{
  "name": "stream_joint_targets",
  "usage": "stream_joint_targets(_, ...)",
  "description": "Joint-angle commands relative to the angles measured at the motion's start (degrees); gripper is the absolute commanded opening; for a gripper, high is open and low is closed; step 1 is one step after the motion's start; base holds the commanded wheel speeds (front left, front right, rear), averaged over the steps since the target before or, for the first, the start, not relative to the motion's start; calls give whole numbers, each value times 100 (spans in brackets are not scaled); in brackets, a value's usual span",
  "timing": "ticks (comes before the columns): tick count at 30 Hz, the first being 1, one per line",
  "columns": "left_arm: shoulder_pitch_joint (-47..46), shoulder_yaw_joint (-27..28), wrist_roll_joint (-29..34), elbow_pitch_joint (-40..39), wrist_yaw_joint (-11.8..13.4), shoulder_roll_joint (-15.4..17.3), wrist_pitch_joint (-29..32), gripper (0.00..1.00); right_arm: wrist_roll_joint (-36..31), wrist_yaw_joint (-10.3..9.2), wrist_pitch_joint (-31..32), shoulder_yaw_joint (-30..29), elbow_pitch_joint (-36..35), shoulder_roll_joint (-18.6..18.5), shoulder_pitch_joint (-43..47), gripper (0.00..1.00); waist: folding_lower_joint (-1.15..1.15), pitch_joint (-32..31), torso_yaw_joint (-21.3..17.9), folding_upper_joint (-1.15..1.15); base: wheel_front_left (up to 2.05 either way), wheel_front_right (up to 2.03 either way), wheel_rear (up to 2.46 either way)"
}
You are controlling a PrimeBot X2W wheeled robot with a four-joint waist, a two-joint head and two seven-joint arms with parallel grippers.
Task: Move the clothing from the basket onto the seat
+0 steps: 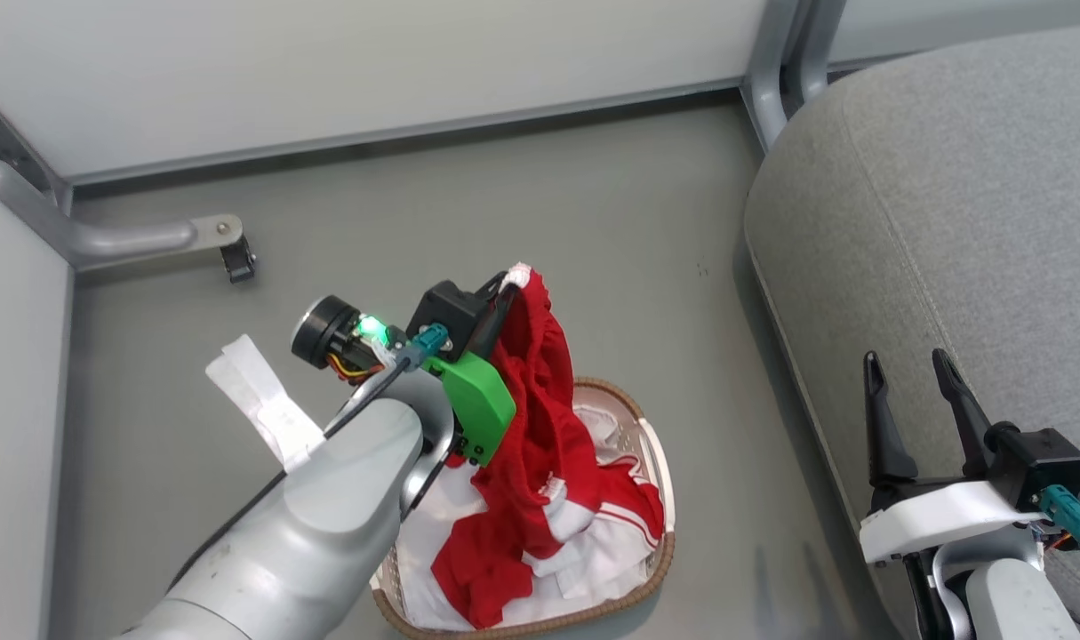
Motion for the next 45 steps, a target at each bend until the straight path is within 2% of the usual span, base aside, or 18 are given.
stream_joint_targets(1,-120,24,-51,-117,-39,77,63,0,11,-6,-12,6,33,-27,125,100,0,-719,212,0,0,0,0)
stream_joint_targets(6,-573,213,-216,-750,-114,296,519,0,-15,-6,-12,133,86,-27,243,100,0,-945,201,0,0,0,0)
stream_joint_targets(14,-1246,481,-338,-1623,29,723,1232,0,-62,-6,-12,407,91,-26,214,100,0,-1053,122,0,0,0,0)
stream_joint_targets(19,-1480,601,-405,-1932,125,868,1508,0,-123,-6,-13,637,72,-26,103,100,0,-1082,65,0,0,0,0)
stream_joint_targets(25,-1607,661,-483,-2159,196,849,1669,0,-165,-6,-13,1085,60,-26,-55,100,0,-1119,65,0,0,0,0)
stream_joint_targets(34,-1575,663,-532,-2420,287,900,1777,0,-70,-6,-12,2300,35,-29,-383,100,0,-1139,160,0,0,0,0)
stream_joint_targets(45,-1711,634,-547,-2662,396,799,1855,0,168,-6,-12,3379,402,-24,-1437,100,0,-1047,246,0,0,0,0)
